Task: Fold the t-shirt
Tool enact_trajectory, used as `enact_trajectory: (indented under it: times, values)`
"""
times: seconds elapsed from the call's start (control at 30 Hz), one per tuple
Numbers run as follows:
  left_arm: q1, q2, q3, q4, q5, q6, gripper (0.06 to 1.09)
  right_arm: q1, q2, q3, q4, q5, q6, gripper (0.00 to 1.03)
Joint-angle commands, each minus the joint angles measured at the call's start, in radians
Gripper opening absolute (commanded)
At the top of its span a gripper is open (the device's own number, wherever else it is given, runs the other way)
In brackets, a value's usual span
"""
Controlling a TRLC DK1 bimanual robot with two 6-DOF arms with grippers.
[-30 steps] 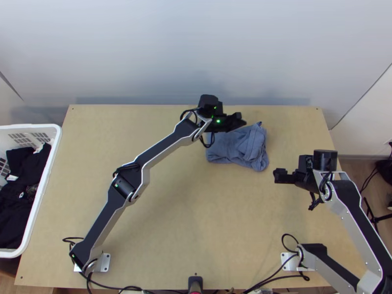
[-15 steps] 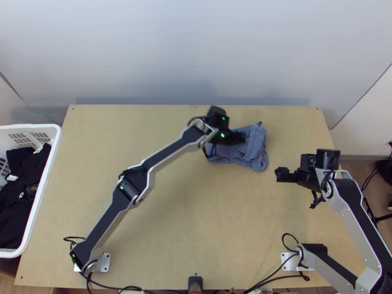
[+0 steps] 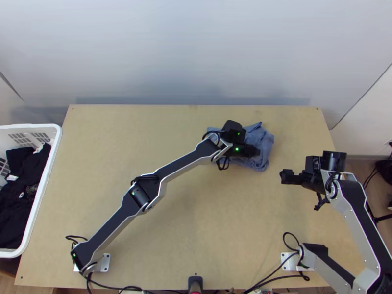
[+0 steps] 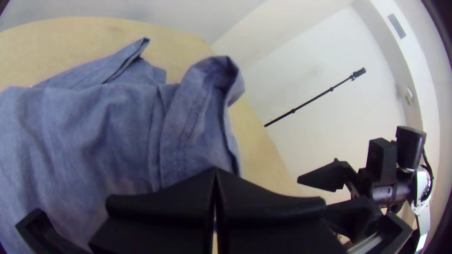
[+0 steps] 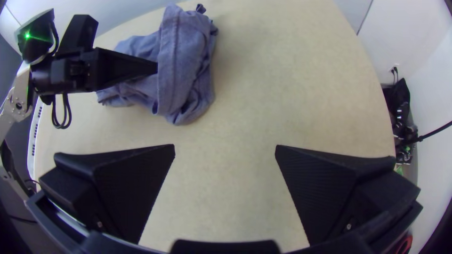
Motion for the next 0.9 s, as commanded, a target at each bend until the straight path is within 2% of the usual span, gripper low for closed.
enact_trajectory:
  times: [0.0, 0.1, 0.23, 0.3, 0.4, 0.47, 0.53, 0.6, 0.7, 0.73, 0.83, 0.87]
  values:
    - [-0.006, 0.039, 0.003, 0.190, -0.072, -0.037, 0.09, -0.009, -0.009, -0.005, -0.007, -0.002, -0.005, 0.99]
    - [-0.003, 0.034, 0.003, 0.339, -0.095, -0.152, 0.09, -0.008, -0.018, -0.009, -0.009, -0.003, -0.005, 0.99]
    - [-0.027, -0.017, -0.002, 0.454, -0.089, -0.232, 0.09, -0.008, -0.027, -0.013, -0.010, -0.003, -0.005, 0.99]
    - [-0.035, -0.038, -0.004, 0.492, -0.089, -0.286, 0.09, -0.008, -0.029, -0.016, -0.010, -0.002, -0.007, 0.99]
    - [-0.035, -0.083, -0.016, 0.480, -0.073, -0.295, 0.09, -0.008, -0.019, -0.022, -0.010, -0.003, -0.002, 0.99]
    - [-0.020, -0.119, -0.040, 0.428, -0.049, -0.272, 0.09, -0.008, 0.005, -0.021, -0.010, -0.015, 0.013, 0.99]
    - [0.016, -0.167, -0.089, 0.363, -0.026, -0.237, 0.09, -0.022, 0.036, -0.022, 0.013, -0.069, 0.044, 0.99]
    - [0.054, -0.205, -0.116, 0.233, -0.024, -0.129, 0.09, -0.052, 0.097, -0.027, 0.079, -0.144, 0.104, 0.99]
    - [0.118, -0.276, -0.172, 0.075, -0.023, 0.030, 0.12, -0.049, 0.224, -0.012, 0.149, -0.175, 0.167, 0.99]
    - [0.143, -0.304, -0.200, 0.035, -0.023, 0.061, 0.20, -0.043, 0.260, -0.009, 0.177, -0.183, 0.184, 0.99]
    - [0.210, -0.373, -0.221, -0.123, -0.011, 0.184, 0.70, -0.034, 0.333, -0.004, 0.291, -0.216, 0.259, 0.99]
    - [0.229, -0.394, -0.221, -0.181, -0.012, 0.233, 0.81, -0.031, 0.356, -0.001, 0.320, -0.230, 0.283, 0.99]
